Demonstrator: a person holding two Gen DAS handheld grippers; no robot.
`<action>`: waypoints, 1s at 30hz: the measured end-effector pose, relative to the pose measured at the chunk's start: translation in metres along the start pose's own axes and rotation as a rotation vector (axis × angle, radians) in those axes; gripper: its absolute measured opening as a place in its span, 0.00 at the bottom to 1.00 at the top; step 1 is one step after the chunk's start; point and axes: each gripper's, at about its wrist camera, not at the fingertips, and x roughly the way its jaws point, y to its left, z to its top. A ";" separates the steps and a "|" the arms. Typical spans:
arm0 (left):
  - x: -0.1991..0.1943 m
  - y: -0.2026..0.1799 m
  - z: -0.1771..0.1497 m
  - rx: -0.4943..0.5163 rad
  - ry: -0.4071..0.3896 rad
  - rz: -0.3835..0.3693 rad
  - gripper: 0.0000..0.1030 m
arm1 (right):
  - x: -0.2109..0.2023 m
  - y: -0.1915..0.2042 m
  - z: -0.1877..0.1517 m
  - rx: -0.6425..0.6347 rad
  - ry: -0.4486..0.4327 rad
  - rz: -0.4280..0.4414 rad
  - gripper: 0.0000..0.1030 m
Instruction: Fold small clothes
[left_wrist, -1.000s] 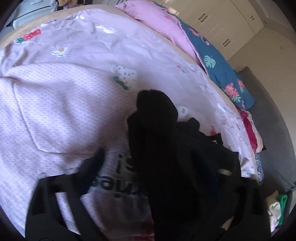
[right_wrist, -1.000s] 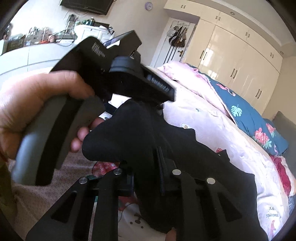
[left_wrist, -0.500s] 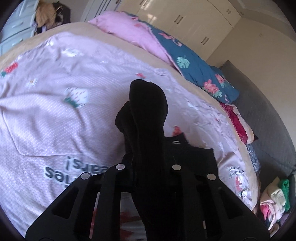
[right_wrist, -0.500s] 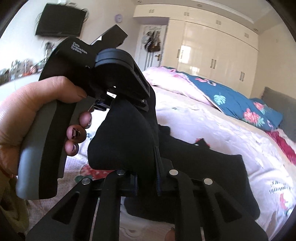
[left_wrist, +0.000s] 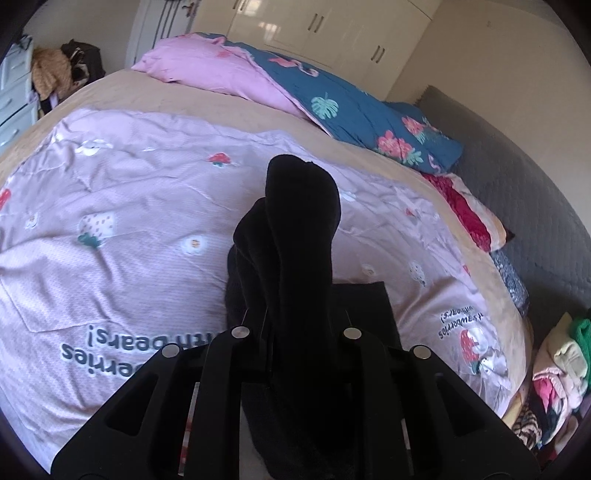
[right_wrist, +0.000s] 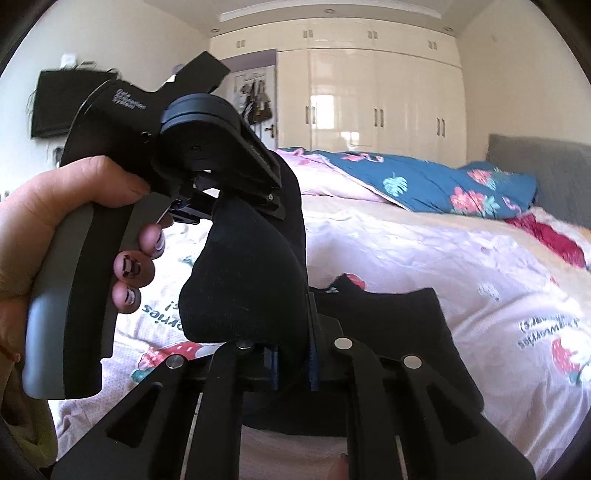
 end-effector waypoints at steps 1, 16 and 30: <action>0.004 -0.006 0.000 0.005 0.010 -0.001 0.08 | -0.001 -0.007 0.000 0.018 0.003 -0.001 0.09; 0.077 -0.073 -0.013 0.090 0.172 0.014 0.10 | 0.005 -0.075 -0.032 0.283 0.139 -0.016 0.09; 0.163 -0.109 -0.028 0.145 0.335 0.044 0.36 | 0.038 -0.166 -0.085 0.897 0.355 0.261 0.11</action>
